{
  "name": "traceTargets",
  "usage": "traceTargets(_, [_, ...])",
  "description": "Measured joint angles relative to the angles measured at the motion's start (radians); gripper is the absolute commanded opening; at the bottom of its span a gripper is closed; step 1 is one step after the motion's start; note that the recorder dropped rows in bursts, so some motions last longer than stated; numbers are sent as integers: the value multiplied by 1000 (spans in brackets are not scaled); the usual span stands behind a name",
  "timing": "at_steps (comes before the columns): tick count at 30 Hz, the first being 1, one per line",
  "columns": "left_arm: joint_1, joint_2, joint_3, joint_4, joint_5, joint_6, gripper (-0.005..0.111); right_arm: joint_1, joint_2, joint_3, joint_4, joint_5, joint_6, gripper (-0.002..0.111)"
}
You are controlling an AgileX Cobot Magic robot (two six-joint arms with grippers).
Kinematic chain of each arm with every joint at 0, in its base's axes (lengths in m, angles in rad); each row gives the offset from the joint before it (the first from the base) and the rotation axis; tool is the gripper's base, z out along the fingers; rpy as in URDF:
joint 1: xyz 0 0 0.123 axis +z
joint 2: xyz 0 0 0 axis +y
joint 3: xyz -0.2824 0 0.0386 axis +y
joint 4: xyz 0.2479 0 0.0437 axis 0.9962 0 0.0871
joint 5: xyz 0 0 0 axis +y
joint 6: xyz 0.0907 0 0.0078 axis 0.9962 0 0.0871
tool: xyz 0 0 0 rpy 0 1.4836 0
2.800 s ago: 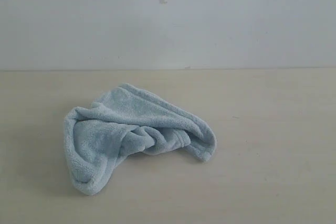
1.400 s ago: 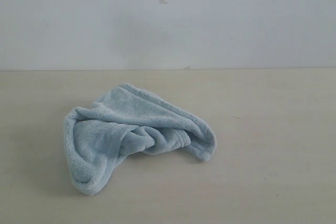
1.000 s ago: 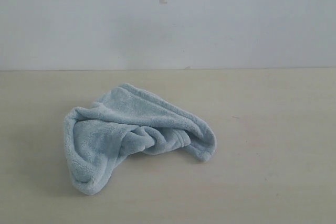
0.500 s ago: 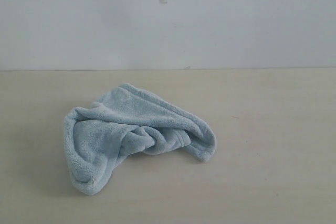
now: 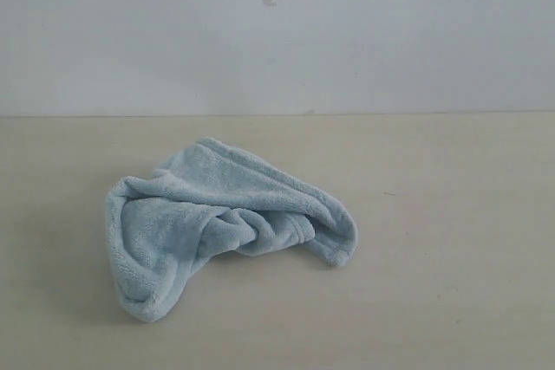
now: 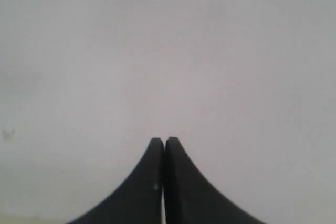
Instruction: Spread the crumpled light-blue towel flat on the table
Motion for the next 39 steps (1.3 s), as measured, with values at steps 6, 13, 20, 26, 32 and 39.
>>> traceTargets(6, [0, 0, 0, 0, 0, 0, 4, 0, 362, 104, 10, -142, 24, 0])
traceTargets(13, [0, 0, 0, 0, 0, 0, 4, 79, 740, 111, -2, -58, 200, 0])
traceTargets(20, [0, 0, 0, 0, 0, 0, 4, 369, 966, -101, 66, 287, -7, 0])
traceTargets(26, [0, 0, 0, 0, 0, 0, 4, 377, 1132, -373, 718, 685, -654, 0])
traceTargets(32, [0, 0, 0, 0, 0, 0, 4, 371, 1144, -409, 1022, 673, -957, 0])
traceTargets(39, [0, 0, 0, 0, 0, 0, 4, 245, 1231, -410, 1283, 650, -1149, 22])
